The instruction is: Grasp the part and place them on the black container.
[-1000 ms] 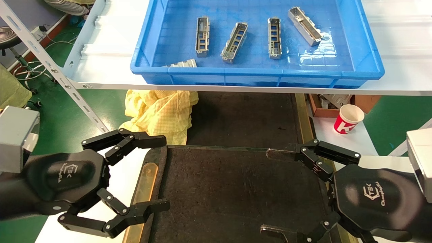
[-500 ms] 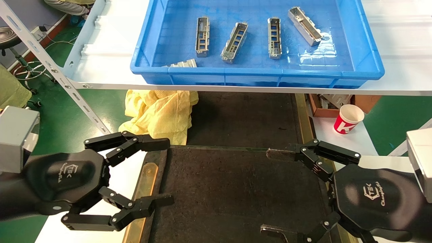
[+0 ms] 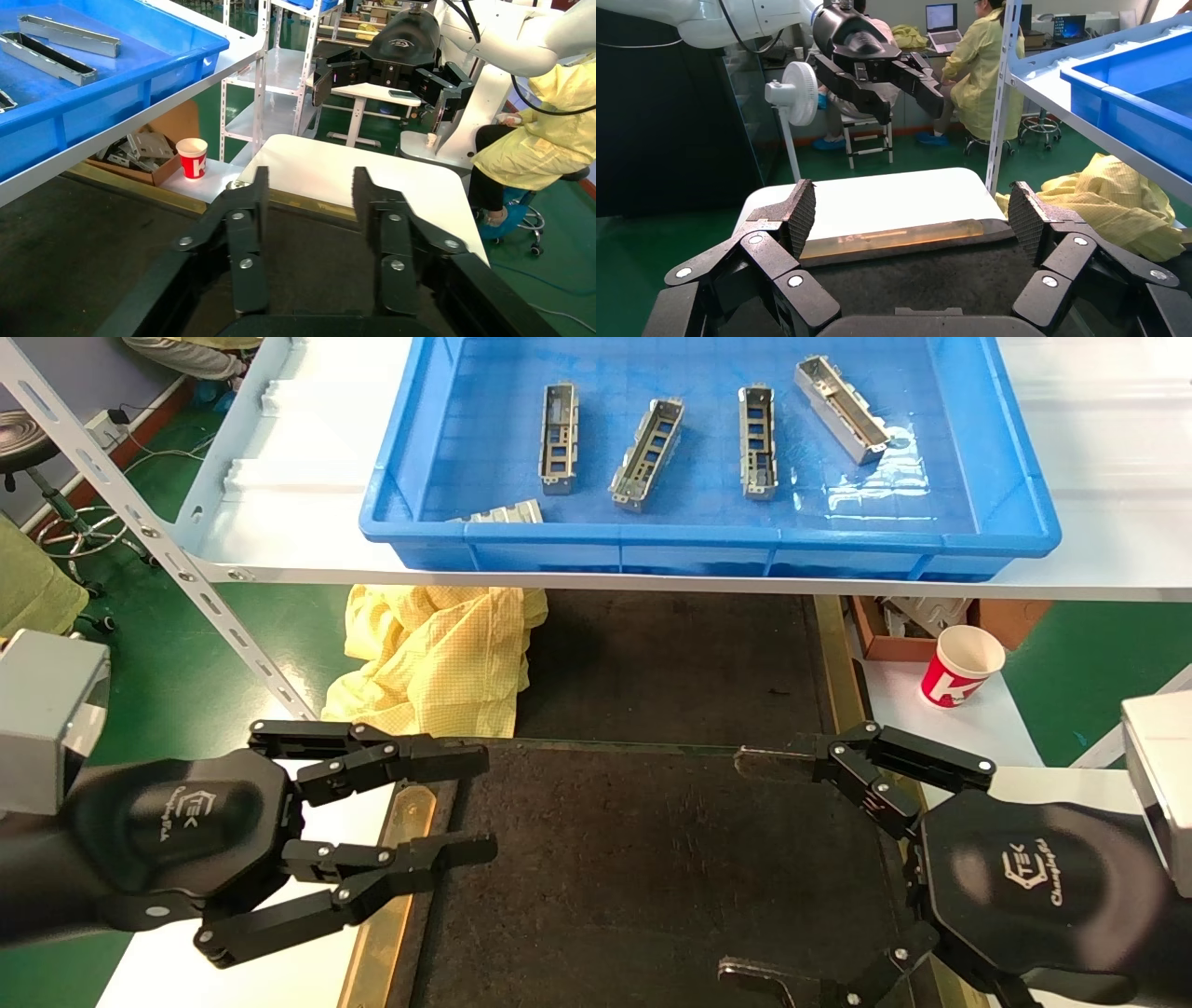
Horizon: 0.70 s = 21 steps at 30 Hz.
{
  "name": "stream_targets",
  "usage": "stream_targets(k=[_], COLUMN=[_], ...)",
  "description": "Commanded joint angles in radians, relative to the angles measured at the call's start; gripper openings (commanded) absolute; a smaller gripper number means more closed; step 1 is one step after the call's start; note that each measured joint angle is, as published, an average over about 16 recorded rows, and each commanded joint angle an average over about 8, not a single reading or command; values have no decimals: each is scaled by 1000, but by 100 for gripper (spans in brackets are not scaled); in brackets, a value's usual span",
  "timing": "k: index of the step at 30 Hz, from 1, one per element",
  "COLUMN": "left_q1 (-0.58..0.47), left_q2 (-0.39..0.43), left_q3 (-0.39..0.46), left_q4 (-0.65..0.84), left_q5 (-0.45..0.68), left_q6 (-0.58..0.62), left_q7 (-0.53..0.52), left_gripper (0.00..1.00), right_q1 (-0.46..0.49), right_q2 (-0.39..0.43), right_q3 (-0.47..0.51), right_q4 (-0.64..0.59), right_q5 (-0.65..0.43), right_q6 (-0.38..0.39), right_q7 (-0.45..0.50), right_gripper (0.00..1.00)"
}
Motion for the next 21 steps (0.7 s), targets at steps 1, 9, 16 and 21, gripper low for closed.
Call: stream_targets(k=[1, 9, 16, 21], left_q1=[0, 0, 0, 0], left_q2=[0, 0, 0, 0], left_q3=[0, 0, 0, 0], left_q4=[0, 0, 0, 0], left_q5=[0, 0, 0, 0], left_q6=[0, 0, 0, 0], left_q7=[0, 0, 0, 0], left_gripper=[0, 0, 0, 0], right_q1=[0, 0, 0, 0], right_q2=[0, 0, 0, 0], right_q3=[0, 0, 0, 0], right_q4=[0, 0, 0, 0], right_q5=[0, 0, 0, 0], right_q6=[0, 0, 0, 0], right_q7=[0, 0, 0, 0], right_gripper=[100, 100, 100, 100])
